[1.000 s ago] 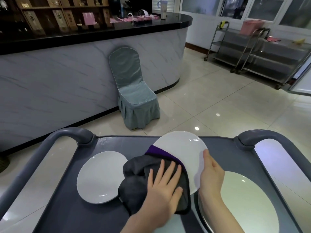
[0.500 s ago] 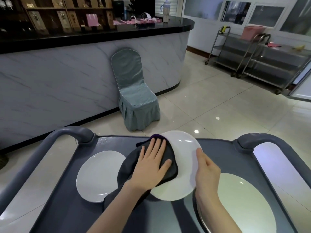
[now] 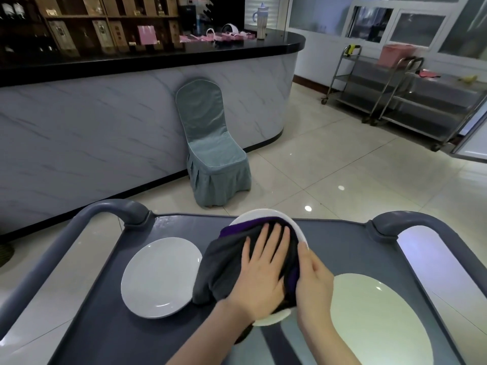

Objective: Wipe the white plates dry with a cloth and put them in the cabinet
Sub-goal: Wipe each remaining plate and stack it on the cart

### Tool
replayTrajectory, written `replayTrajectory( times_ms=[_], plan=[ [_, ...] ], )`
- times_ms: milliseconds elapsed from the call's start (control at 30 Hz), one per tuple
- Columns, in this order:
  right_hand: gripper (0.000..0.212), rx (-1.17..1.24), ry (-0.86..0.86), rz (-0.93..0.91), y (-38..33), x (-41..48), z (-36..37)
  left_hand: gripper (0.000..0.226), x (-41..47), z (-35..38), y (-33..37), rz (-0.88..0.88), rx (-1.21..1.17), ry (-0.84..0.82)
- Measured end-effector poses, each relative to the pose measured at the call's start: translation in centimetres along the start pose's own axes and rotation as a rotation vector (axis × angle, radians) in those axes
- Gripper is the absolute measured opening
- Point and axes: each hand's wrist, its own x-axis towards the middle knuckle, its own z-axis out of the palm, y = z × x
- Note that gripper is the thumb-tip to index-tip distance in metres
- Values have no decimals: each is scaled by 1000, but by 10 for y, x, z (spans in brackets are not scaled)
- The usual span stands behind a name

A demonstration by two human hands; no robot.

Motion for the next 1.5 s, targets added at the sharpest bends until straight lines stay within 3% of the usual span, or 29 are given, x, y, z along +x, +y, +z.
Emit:
replayTrajectory(
  times_ms=[133,267,400,600,700,900,1000,1167,1333,1400,1500],
  plan=[
    [54,-129,-91,-50,-3,-1,-15,69,13,-11,-19,-16,-81,29],
    [41,-311,-258,-152,-20,18,-40,76,12,-25,-27,-79,-404,94],
    [28,-434,-428,-221,-39,33,-52,55,12,-42,-32,-191,-789,66],
    [31,-603,-634,-358,-51,34,-38,22,23,-58,-23,-120,-626,59],
    [30,-572,-561,-415,-48,31,-36,17,23,-60,-28,-113,-673,61],
    [24,-377,-388,-300,-50,42,-53,13,4,-45,-36,-315,-804,256],
    [21,-314,-294,-240,-54,47,-64,13,-10,-36,-35,-388,-875,278],
    [23,-415,-417,-273,-68,58,-68,12,3,-43,-32,-410,-891,260],
    [18,-639,-624,-333,-65,47,-50,19,20,-58,-25,-196,-715,112],
    [18,-626,-601,-348,-61,47,-49,13,22,-63,-23,-171,-681,88],
    [21,-445,-426,-280,-58,58,-58,8,11,-59,-26,-254,-825,181]
  ],
)
